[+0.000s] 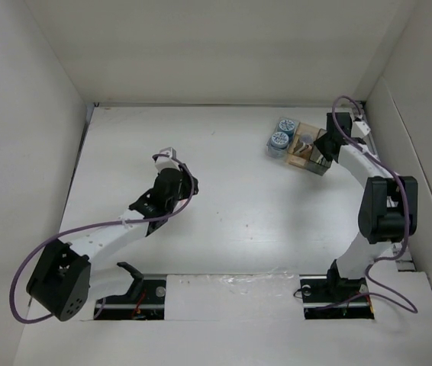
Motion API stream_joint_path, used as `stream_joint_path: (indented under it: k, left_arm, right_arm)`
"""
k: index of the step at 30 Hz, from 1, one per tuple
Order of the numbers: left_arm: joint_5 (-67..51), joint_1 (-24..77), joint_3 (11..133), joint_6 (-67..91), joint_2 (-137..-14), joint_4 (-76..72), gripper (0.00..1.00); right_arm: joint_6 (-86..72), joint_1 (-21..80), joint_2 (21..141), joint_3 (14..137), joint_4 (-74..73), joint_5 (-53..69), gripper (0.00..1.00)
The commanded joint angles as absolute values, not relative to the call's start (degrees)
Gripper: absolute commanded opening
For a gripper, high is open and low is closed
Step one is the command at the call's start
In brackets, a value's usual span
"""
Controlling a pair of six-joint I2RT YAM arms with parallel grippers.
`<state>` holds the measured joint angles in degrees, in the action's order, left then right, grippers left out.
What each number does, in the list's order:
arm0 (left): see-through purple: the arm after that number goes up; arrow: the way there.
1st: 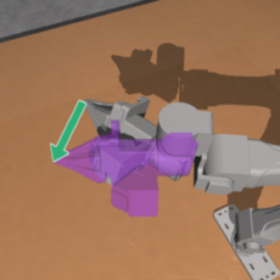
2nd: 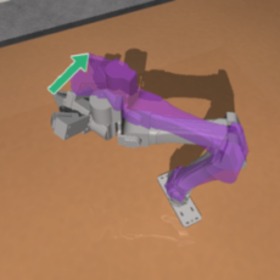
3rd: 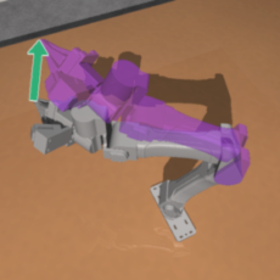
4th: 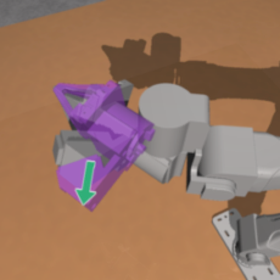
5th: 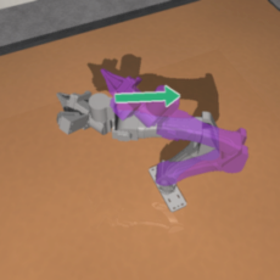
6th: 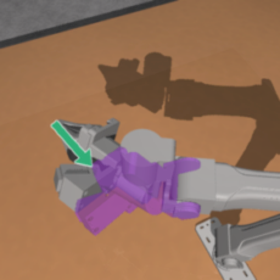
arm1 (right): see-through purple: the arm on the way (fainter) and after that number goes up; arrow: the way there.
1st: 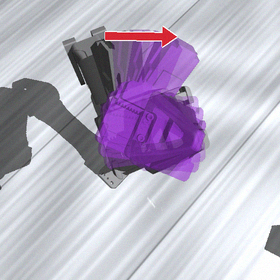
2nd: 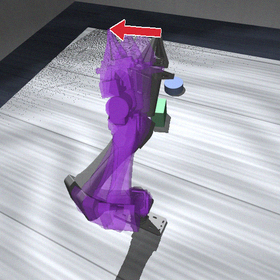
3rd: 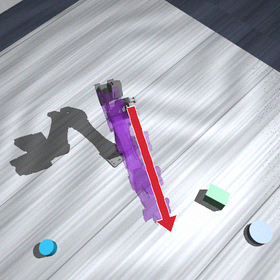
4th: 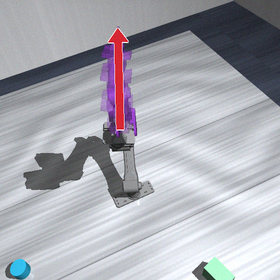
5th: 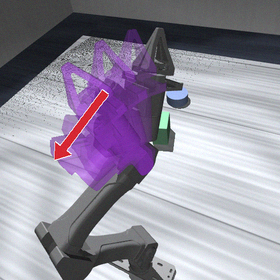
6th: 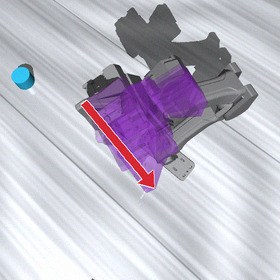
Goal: Sort the stationery into containers
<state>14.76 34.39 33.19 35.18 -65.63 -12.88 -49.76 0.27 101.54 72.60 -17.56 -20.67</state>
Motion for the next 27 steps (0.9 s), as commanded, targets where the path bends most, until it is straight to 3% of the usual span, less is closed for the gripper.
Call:
stream_joint_path:
  k: [1, 3, 4, 6, 14, 17, 21, 27]
  left_arm:
    - [18.3, 34.4, 36.6, 35.0, -67.6, -10.9, 0.37]
    - [18.9, 34.4, 38.0, 35.0, -69.2, -10.2, 0.35]
    - [19.4, 34.4, 38.1, 35.0, -71.2, -9.6, 0.33]
    - [20.0, 34.4, 39.5, 35.0, -73.6, -8.8, 0.31]
    - [23.6, 34.4, 44.6, 35.0, -83.5, -4.0, 0.25]
    - [24.1, 34.4, 45.2, 35.6, -85.8, -3.4, 0.25]
    - [24.8, 34.4, 46.4, 36.7, -87.5, -1.4, 0.36]
    - [25.9, 34.4, 45.9, 37.3, -88.7, -0.7, 0.36]
  right_arm:
    - [-50.8, 1.7, 93.4, 70.9, -14.0, -18.4, 0.43]
    - [-50.8, 4.5, 89.2, 68.4, -12.1, -17.1, 0.32]
    - [-50.3, 5.4, 87.9, 67.2, -10.8, -16.1, 0.15]
    - [-49.7, 8.3, 85.2, 64.1, -7.1, -9.2, 0.0]
    - [-48.0, 18.1, 83.3, 59.5, -6.0, -8.2, 0.0]
    - [-48.0, 19.6, 82.8, 57.9, -5.4, -8.2, 0.08]
    - [-48.0, 21.4, 82.8, 57.4, -5.4, -7.6, 0.32]
    - [-48.0, 22.5, 82.2, 56.9, -4.9, -6.3, 0.34]
